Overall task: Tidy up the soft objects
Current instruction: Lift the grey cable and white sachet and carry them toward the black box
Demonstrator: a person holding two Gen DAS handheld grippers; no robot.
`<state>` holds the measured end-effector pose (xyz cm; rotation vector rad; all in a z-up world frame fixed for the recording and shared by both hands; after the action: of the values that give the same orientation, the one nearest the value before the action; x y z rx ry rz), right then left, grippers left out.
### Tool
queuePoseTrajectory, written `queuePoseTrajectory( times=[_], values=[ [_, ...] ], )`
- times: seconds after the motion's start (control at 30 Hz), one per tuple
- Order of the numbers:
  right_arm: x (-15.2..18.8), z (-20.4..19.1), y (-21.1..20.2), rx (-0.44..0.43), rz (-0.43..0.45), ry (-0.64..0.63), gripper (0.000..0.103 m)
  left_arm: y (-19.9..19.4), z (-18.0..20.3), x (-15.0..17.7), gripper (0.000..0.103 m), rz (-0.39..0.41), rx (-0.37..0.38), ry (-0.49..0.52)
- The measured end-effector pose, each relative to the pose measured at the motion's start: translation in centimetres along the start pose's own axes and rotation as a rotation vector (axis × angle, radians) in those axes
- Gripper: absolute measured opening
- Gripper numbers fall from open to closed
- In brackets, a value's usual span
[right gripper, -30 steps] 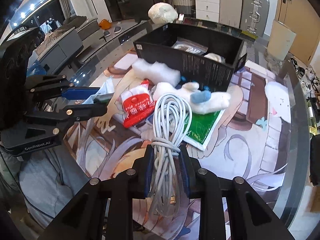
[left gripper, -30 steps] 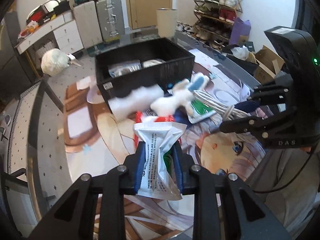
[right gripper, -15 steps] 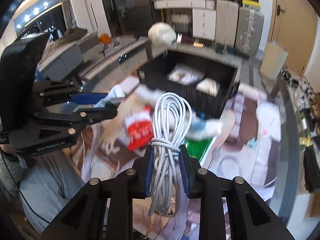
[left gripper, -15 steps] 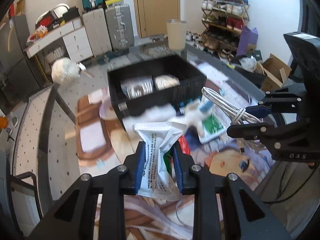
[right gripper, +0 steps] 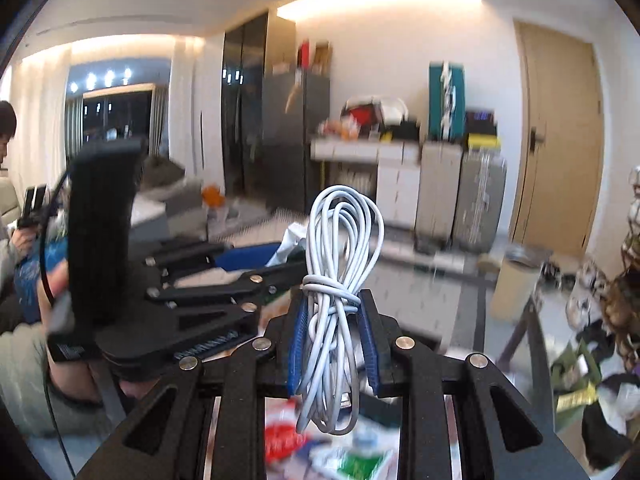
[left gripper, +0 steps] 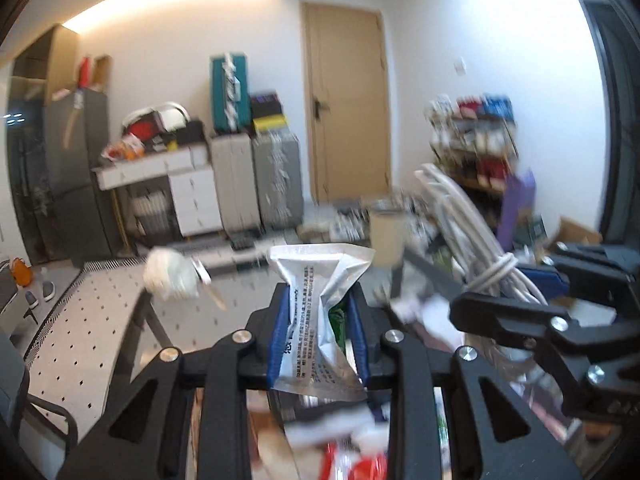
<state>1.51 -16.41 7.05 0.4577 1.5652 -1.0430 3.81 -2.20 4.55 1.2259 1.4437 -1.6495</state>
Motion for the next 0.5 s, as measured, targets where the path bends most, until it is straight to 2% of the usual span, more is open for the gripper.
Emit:
queuePoseTrajectory(
  times=[0.03, 0.1, 0.27, 0.5],
  values=[
    [-0.1, 0.1, -0.1, 0.007, 0.027, 0.009, 0.024, 0.1, -0.5, -0.5, 0.027, 0.038, -0.012, -0.020],
    [0.2, 0.6, -0.1, 0.025, 0.074, 0.040, 0.024, 0.3, -1.3, -0.6, 0.027, 0.062, -0.015, -0.043],
    [1.7, 1.3, 0.8, 0.092, 0.078, 0.061, 0.024, 1.0, -2.0, 0.5, 0.027, 0.070, -0.047, -0.043],
    [2.3, 2.5, 1.3, 0.108, 0.079, 0.078, 0.024, 0.4, -1.3, 1.4, 0.027, 0.102, -0.060, -0.019]
  ],
)
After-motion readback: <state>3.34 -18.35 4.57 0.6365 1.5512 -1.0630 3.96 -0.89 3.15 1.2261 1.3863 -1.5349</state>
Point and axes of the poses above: each gripper's, at about its wrist camera, not at the fingertips, and y roughly the way its jaws point, z to its right, x to its underside, the point moved 1 cm from there along y, roughly the way its jaws point, and after that the axes turned 1 degree about -z, right-handed, at the moved point
